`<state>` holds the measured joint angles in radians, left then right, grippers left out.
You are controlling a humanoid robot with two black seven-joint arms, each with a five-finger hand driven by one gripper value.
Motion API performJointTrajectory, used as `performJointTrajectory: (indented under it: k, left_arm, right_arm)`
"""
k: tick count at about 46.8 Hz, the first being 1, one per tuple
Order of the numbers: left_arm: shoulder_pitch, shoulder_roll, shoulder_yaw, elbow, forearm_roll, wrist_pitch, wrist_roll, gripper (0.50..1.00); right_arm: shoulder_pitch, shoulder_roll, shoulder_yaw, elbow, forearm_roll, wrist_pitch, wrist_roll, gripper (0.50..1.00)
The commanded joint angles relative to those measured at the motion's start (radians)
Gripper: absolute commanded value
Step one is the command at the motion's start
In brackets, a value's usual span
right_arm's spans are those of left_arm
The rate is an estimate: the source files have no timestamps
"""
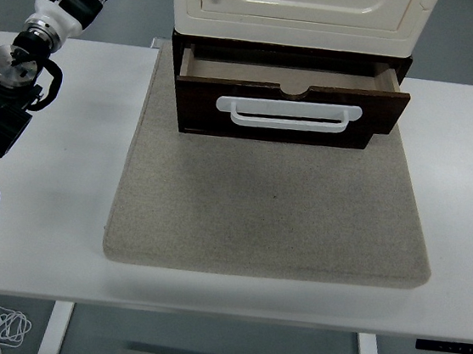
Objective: Open the drawer under the combination cabinet
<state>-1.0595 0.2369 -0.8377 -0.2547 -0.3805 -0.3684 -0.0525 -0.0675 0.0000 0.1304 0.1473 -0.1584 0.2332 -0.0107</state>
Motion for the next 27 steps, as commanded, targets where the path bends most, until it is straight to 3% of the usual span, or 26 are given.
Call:
performJointTrajectory:
  k: [1,27]
  left_arm:
    - [0.001,-0.013,0.0,0.002,-0.001,0.0,-0.004,1.0]
    - [0.009,-0.056,0.003,0.002,0.002,0.011,-0.023,1.0]
  right_arm:
    - [0.0,0.0,0.0,0.0,-0.001,0.0,0.0,0.926]
    - [0.0,0.0,0.0,0.0,0.0,-0.002,-0.002,0.926]
